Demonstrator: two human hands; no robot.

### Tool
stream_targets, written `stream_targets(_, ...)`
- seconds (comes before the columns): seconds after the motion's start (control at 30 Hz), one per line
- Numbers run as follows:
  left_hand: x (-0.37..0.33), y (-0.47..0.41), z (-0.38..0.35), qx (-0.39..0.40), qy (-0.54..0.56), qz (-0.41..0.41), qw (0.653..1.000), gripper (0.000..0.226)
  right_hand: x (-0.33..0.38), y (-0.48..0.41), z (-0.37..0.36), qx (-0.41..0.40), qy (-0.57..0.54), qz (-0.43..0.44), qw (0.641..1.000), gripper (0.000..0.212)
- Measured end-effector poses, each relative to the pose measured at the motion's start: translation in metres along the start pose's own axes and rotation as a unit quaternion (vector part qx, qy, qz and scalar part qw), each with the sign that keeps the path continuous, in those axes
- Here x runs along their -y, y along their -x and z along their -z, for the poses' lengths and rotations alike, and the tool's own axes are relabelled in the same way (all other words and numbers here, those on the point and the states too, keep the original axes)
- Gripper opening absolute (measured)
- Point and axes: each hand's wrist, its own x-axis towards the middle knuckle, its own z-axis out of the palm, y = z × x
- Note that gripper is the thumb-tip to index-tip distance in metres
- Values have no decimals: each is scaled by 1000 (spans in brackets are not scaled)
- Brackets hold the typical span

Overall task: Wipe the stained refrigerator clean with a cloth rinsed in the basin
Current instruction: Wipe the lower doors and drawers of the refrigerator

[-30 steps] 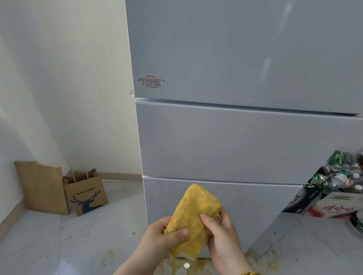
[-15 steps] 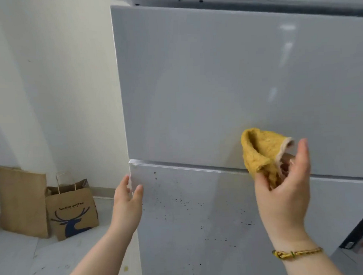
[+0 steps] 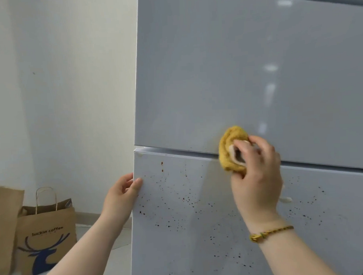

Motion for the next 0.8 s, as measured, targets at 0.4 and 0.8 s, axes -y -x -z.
stream_targets(0.4, 3, -8, 8, 42, 9, 7, 999, 8, -31, 17, -4, 60, 122, 175, 975, 34)
stream_targets(0.8, -4, 22, -23, -137, -254, -177, 941, 46, 64, 14, -61, 88, 88, 97, 987, 46)
